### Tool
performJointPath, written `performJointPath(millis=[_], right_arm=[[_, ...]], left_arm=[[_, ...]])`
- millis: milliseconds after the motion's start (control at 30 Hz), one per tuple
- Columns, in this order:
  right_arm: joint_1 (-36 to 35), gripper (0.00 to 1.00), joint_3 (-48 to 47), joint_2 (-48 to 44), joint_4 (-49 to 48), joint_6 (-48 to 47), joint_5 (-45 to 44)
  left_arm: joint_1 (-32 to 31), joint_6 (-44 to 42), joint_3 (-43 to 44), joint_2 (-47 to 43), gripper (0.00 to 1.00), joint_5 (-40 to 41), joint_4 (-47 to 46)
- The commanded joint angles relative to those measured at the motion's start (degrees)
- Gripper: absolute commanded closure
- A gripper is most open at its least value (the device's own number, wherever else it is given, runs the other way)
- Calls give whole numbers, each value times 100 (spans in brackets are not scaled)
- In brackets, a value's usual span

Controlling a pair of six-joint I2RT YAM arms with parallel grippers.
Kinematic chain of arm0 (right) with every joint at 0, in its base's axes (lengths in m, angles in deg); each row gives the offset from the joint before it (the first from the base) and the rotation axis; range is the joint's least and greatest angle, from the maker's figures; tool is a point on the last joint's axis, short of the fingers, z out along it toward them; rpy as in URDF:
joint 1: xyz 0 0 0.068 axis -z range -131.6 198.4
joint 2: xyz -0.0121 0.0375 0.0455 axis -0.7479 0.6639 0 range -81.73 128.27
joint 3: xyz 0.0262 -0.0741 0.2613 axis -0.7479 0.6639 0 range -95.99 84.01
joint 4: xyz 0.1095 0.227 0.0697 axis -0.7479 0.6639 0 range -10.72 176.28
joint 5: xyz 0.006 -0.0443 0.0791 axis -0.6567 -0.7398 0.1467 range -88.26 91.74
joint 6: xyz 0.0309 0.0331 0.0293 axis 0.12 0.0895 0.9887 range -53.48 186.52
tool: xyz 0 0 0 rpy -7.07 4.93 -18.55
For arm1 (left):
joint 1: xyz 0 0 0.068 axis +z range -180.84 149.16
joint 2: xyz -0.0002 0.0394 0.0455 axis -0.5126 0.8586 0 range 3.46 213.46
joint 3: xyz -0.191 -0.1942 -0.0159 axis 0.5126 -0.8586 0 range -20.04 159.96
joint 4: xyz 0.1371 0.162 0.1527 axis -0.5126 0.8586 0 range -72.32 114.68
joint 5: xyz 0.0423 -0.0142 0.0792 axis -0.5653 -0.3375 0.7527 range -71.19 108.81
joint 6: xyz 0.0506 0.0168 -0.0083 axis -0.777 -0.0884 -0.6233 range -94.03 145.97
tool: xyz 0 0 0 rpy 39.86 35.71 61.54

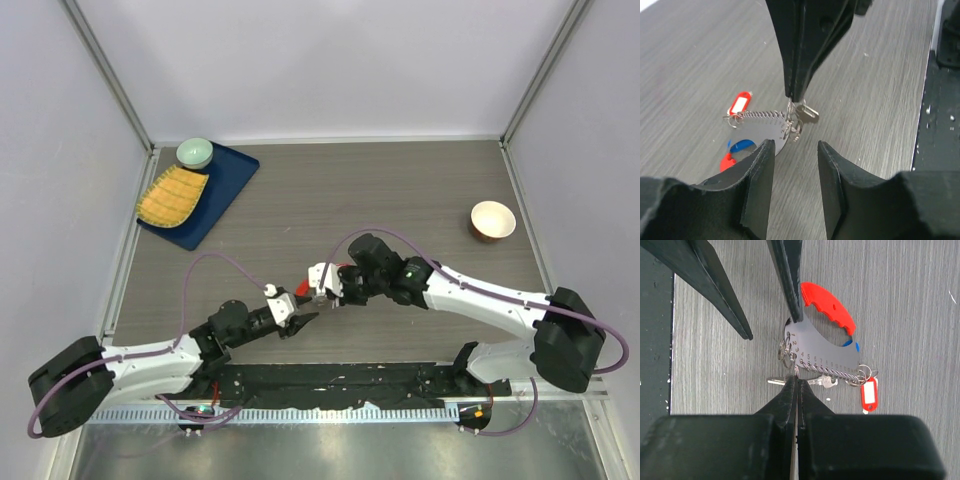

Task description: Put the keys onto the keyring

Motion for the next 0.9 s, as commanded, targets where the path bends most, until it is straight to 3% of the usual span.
performJointPath(millis=[0,200,333,533,867], right_arm=[[-139,99,35,-232,-442,62,6],[-192,99,140,-337,-530,71,-12],[-227,99,193,-381,-565,71,-29],[-235,99,219,-452,-626,71,-12],[-262,99,246,-496,-662,79,-47]], left_arm=[[22,-370,226,342,58,-353,-422],[22,-397,349,536,60,-458,-686],[22,-353,385,378,54,-458,-660],[22,-397,420,350,54,-300,-563],[22,-318,701,1045,65,-265,-870]])
